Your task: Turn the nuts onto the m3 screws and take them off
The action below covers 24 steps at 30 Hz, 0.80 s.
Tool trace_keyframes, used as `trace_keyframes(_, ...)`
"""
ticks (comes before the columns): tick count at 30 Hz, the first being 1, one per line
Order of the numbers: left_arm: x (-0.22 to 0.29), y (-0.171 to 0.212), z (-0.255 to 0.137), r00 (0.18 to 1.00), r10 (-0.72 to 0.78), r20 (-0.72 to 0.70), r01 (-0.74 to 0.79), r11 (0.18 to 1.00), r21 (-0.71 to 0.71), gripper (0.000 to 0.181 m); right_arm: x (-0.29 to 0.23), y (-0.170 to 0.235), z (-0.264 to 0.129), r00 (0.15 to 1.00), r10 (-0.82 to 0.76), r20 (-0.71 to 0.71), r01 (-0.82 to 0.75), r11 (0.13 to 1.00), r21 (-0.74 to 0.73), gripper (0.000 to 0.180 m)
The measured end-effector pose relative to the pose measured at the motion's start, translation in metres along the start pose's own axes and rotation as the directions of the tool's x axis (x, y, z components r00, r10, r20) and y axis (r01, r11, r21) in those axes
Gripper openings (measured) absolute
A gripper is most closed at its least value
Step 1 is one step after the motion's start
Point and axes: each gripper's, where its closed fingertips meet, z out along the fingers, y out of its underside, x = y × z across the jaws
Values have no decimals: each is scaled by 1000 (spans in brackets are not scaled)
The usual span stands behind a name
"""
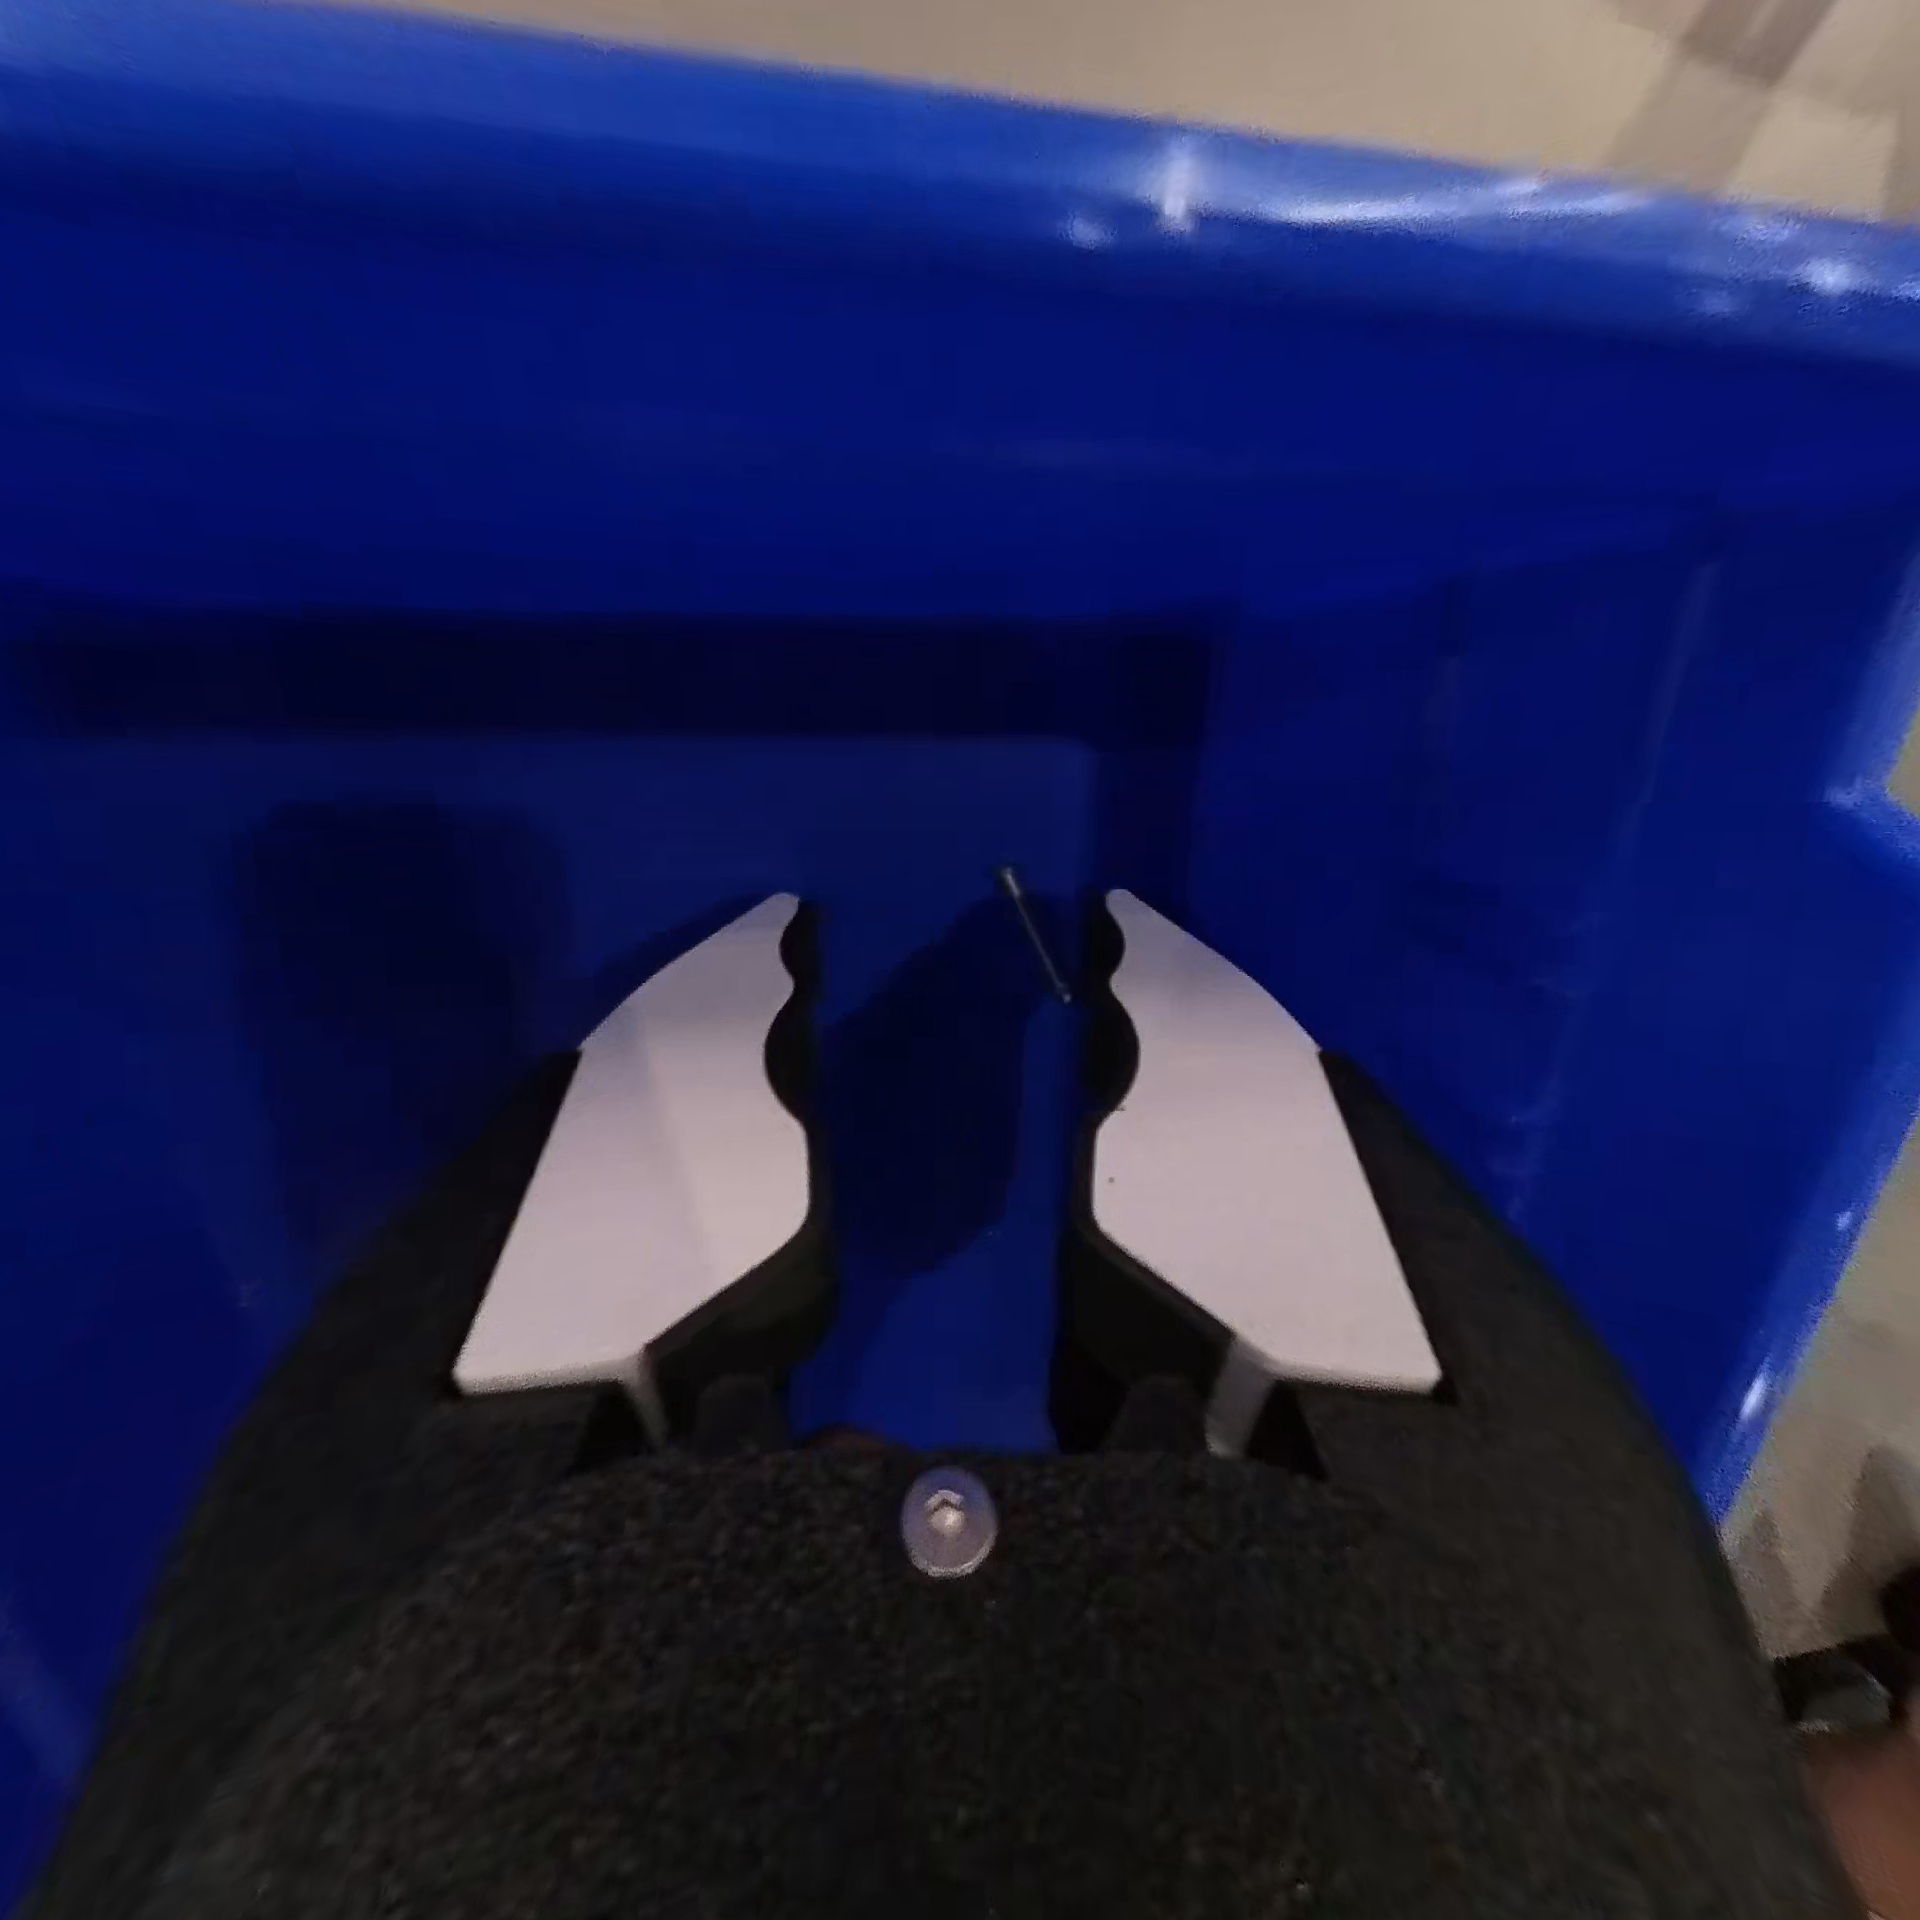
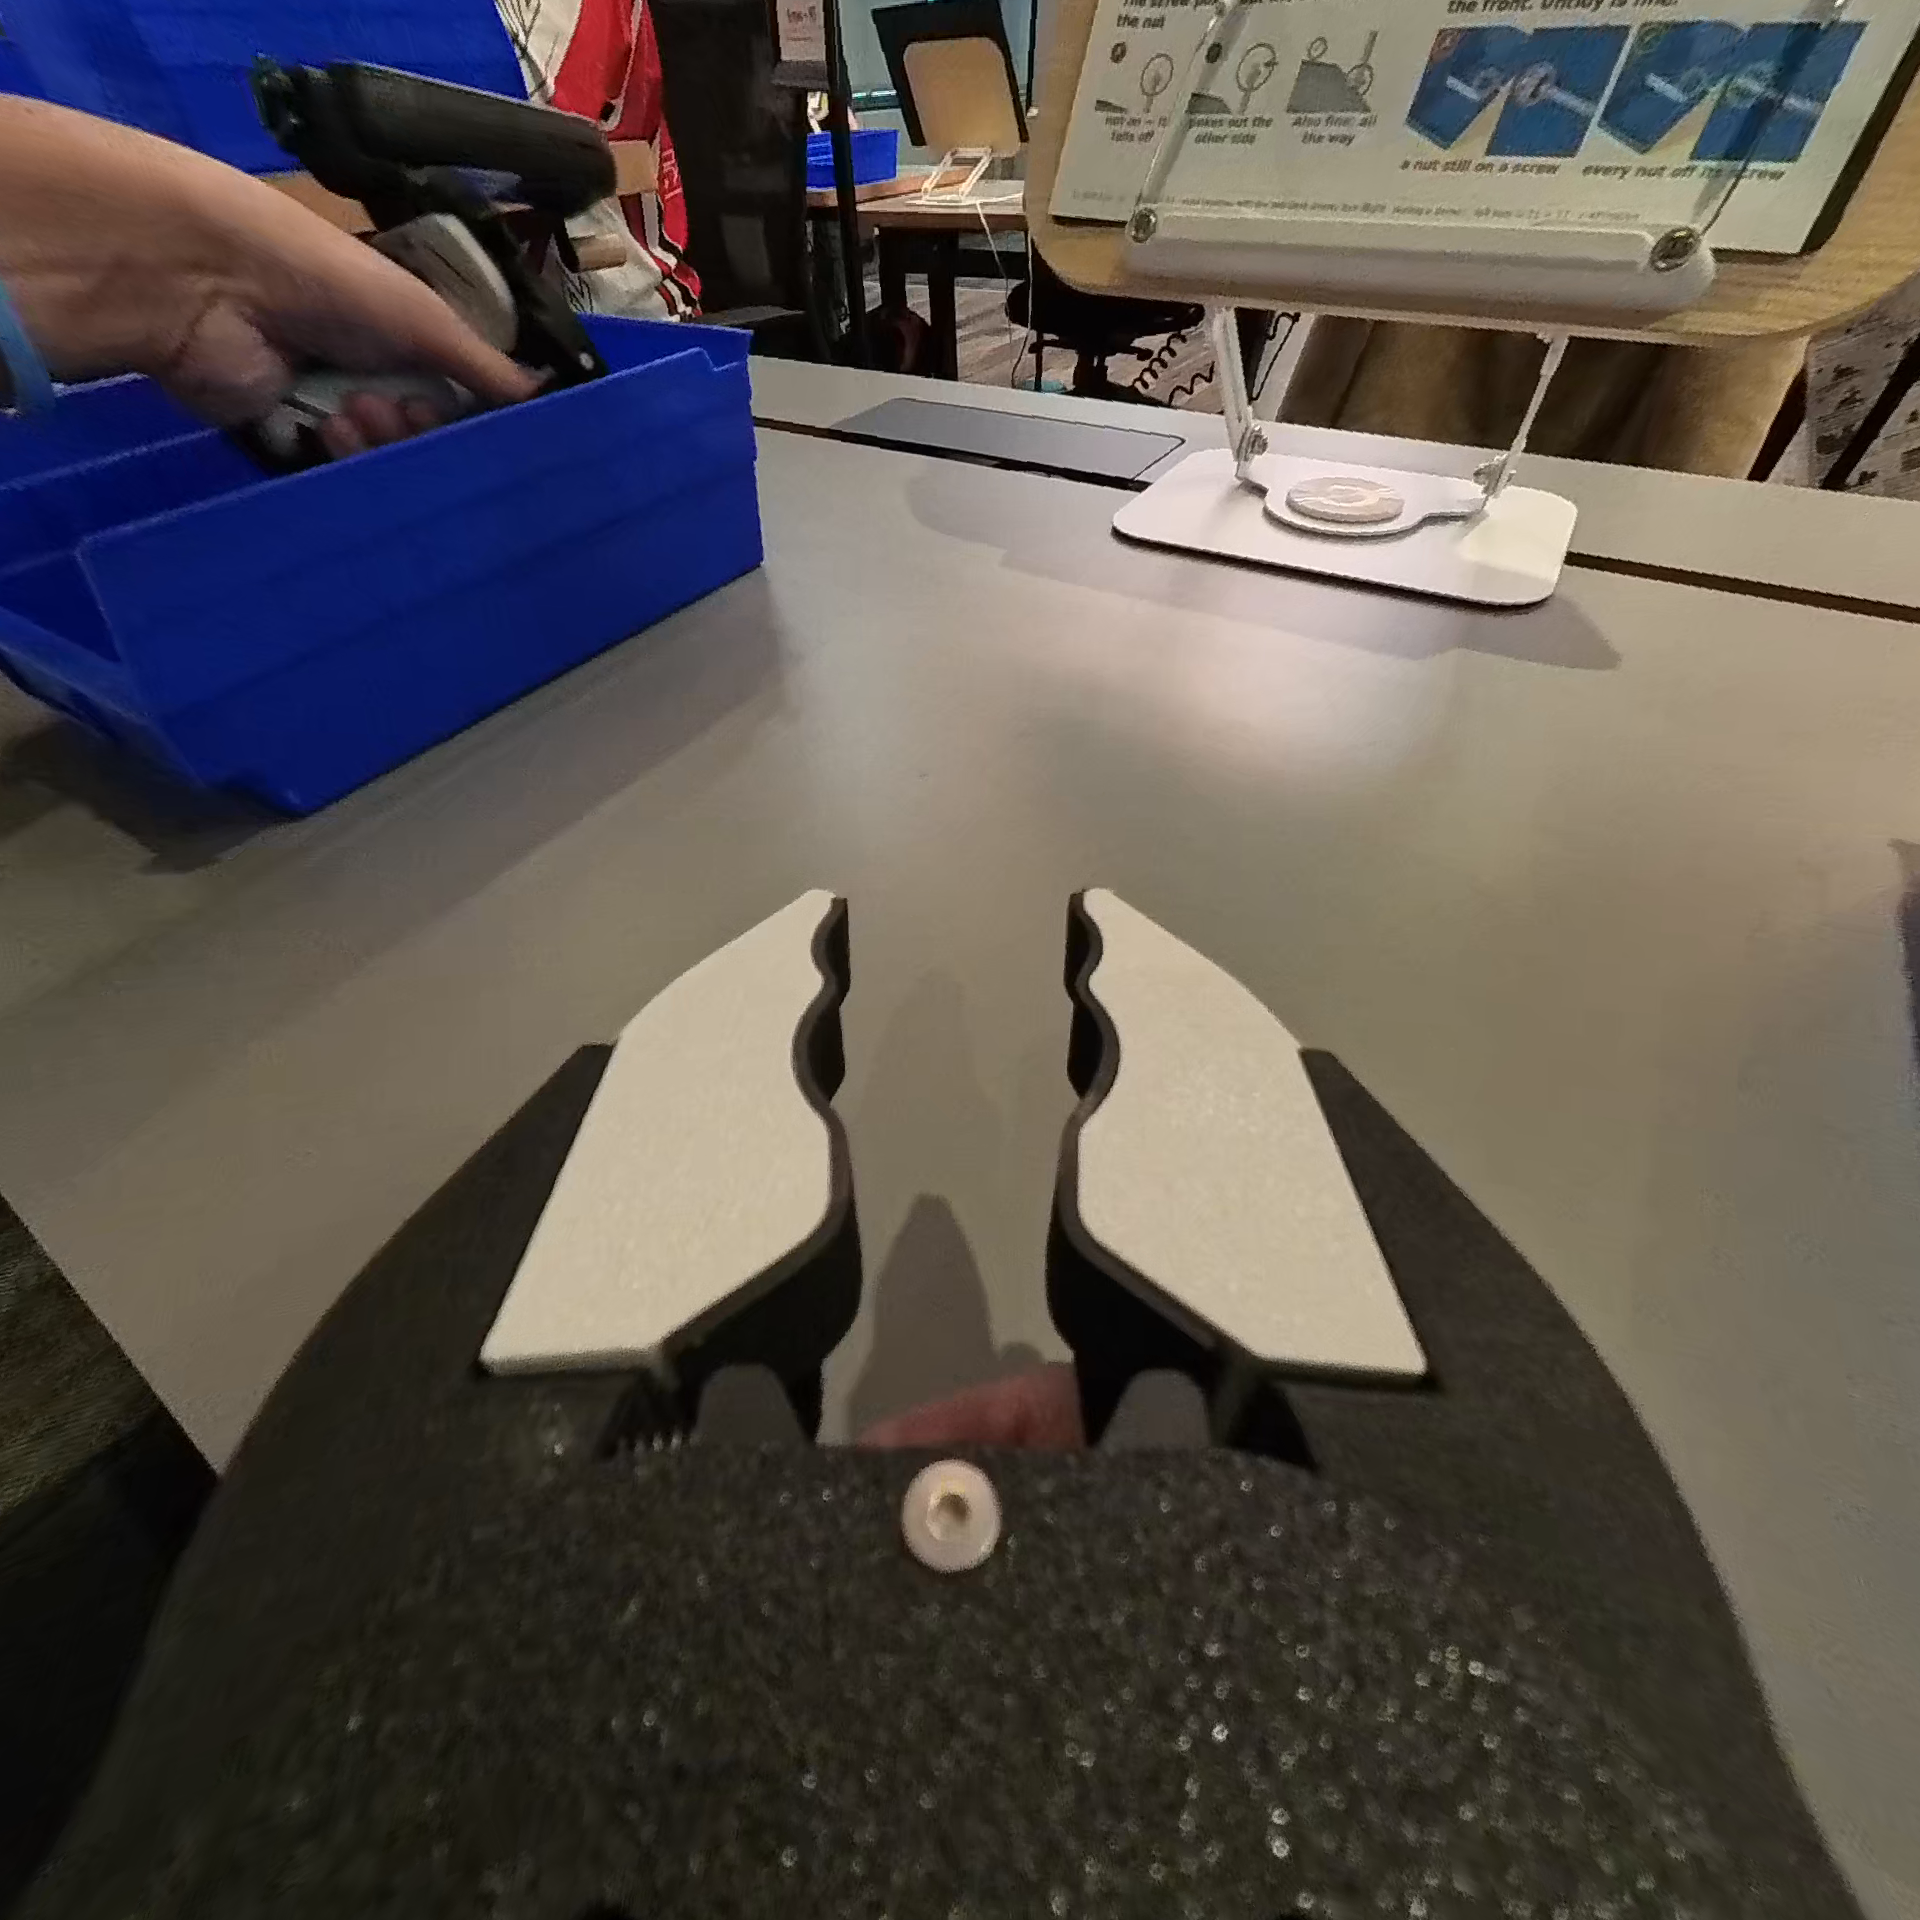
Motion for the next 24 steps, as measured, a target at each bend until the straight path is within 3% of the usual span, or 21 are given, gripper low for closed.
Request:
trace_keyframes(5,-11,-1,3,985,73,156,-71,997,-17,32,-4,1,1,1000,-1,11,2,1000,-8,39)
trace_keyframes(9,-11,0,3,978,112,178,-108,994,-30,19,-7,2,0,1000,-9,17,9,1000,-14,39)
trace_keyframes(10,-15,1,3,970,135,203,-130,991,-41,0,-8,2,0,1000,-9,18,10,1000,-18,39)
trace_keyframes(17,-32,5,-3,951,198,239,-192,980,-46,0,-8,3,1,1000,-3,24,3,1000,-23,38)
trace_keyframes(20,-31,1,-19,952,241,189,-252,967,33,0,-9,2,0,999,2,33,-1,1000,-15,37)
trace_keyframes(22,-21,1,-35,915,377,141,-392,915,96,1,-9,2,0,999,5,41,-5,1000,-16,36)
trace_keyframes(24,-8,7,-48,819,561,121,-574,807,139,14,-10,2,1,999,7,50,-6,1000,-19,36)
